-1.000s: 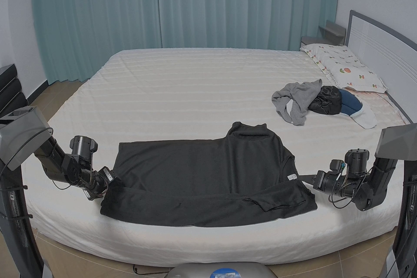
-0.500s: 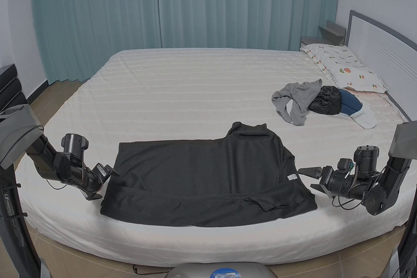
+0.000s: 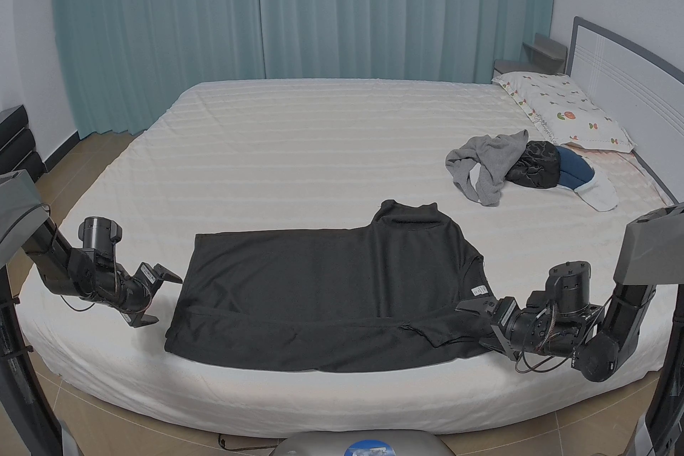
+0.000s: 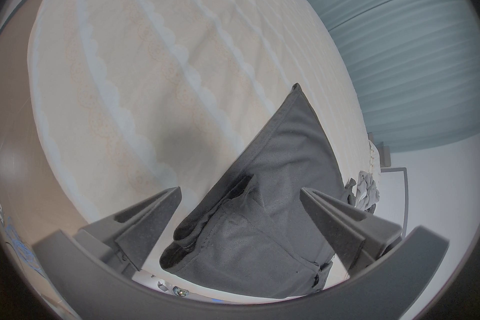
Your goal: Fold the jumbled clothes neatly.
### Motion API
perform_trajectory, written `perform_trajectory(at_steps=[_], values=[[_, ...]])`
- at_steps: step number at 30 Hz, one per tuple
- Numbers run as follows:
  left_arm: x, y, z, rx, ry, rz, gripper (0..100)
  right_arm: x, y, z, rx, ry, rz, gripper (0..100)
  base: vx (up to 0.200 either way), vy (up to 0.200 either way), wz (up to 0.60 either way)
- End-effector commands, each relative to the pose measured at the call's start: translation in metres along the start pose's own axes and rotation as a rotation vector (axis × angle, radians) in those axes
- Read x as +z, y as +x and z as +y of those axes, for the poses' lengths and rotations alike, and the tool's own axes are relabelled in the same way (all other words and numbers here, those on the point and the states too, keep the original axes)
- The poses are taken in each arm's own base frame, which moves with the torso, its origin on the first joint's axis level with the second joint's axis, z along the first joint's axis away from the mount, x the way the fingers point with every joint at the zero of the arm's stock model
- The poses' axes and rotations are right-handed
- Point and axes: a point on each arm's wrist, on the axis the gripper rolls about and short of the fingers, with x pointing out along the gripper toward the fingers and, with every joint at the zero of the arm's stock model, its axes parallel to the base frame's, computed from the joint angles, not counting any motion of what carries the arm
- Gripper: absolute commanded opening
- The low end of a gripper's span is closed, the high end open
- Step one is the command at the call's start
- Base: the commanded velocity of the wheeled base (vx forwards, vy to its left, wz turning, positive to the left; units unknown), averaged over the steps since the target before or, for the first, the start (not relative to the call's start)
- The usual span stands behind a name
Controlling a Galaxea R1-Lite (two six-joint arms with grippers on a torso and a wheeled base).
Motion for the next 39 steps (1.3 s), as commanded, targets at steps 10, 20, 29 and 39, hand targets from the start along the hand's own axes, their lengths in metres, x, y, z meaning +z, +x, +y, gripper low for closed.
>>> perform_trajectory(at_steps=[10, 20, 29, 39], values=[[-0.002, -0.001, 0.003, -0.009, 0.001, -0.006, 100, -0.008, 0.016, -0.013, -0.027, 0.002, 0.015, 100, 0.0, 0.0, 0.0], [-0.002, -0.001, 0.004, -0.008, 0.002, -0.005, 100, -0.005, 0.024, -0.015, -0.052, -0.001, -0.04, 100, 0.0, 0.0, 0.0], [-0.003, -0.001, 0.004, -0.007, 0.003, -0.004, 100, -0.005, 0.024, -0.014, -0.049, -0.001, -0.045, 0, 0.0, 0.0, 0.0], [-0.003, -0.001, 0.003, -0.007, 0.004, -0.003, 100, -0.007, 0.019, -0.015, -0.059, 0.005, -0.038, 0, 0.0, 0.0, 0.0]])
